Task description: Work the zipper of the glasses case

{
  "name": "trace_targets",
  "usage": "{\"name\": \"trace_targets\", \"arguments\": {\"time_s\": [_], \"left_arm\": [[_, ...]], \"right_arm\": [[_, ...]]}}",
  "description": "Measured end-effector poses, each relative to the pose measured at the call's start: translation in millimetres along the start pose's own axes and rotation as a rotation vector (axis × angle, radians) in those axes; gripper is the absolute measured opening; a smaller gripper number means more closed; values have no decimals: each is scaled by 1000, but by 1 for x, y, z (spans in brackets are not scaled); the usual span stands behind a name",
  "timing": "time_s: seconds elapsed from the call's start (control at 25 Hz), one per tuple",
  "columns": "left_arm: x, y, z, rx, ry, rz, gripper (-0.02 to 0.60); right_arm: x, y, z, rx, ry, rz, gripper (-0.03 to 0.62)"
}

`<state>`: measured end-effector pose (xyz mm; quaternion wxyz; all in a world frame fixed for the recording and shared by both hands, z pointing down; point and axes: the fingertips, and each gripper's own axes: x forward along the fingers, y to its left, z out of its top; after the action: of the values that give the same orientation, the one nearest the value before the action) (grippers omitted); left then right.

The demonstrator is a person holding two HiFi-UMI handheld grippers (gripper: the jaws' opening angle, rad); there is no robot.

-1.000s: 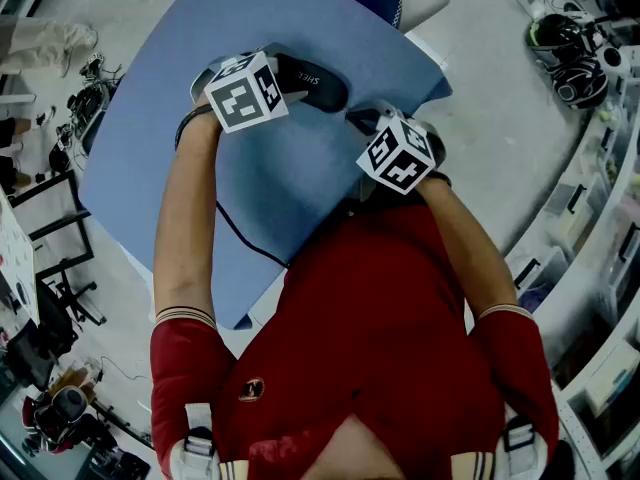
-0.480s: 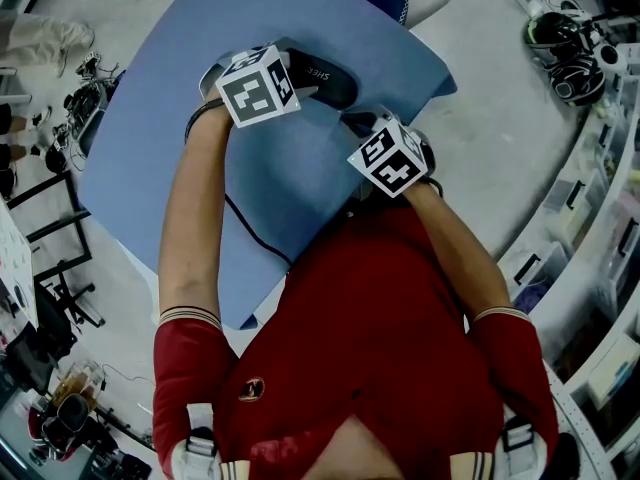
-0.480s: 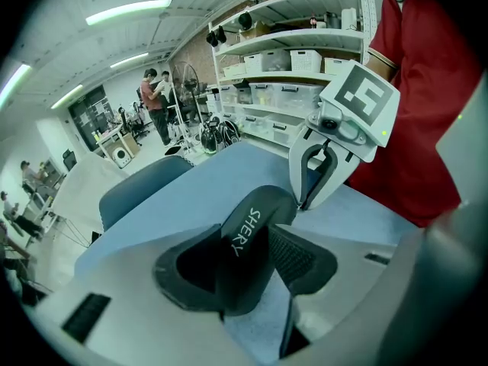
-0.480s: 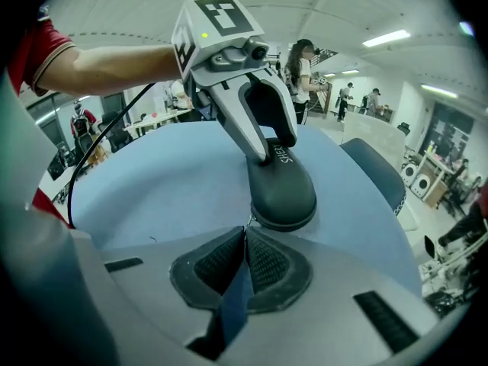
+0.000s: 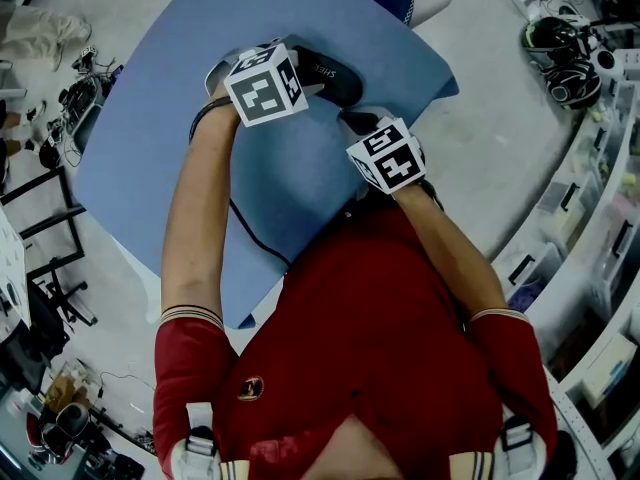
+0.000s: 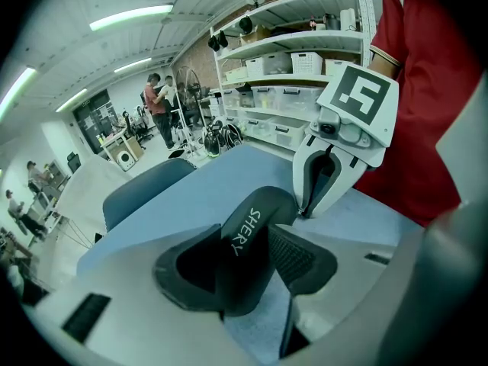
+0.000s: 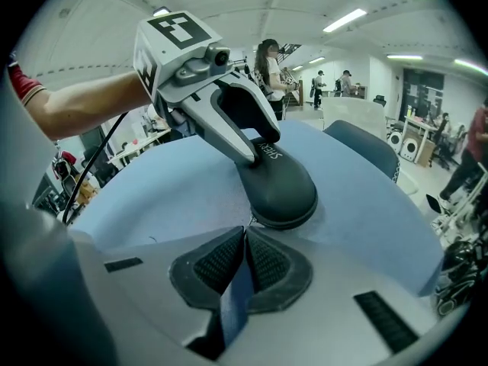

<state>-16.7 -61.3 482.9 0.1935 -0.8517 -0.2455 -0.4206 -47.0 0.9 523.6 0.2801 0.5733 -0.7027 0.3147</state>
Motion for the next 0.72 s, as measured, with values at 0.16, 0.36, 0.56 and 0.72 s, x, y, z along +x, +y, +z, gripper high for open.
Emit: {"name": "trace_targets", "arguments": {"time_s": [0.16, 0.36, 0.56, 0.72], "left_arm": [[-1, 0, 2, 5, -14, 3, 176], [-3, 0, 5, 0, -56, 12, 176], [-3, 0, 7, 3, -34, 33, 176], [-6, 1, 16, -3, -53, 66, 178]], "right_arm": [[-1, -4, -1, -8, -4, -11, 8], [-4, -11, -6, -35, 3, -23, 14], [-10, -21, -12, -64, 17, -26, 51], [-21, -35, -12, -86, 0, -27, 64]]}}
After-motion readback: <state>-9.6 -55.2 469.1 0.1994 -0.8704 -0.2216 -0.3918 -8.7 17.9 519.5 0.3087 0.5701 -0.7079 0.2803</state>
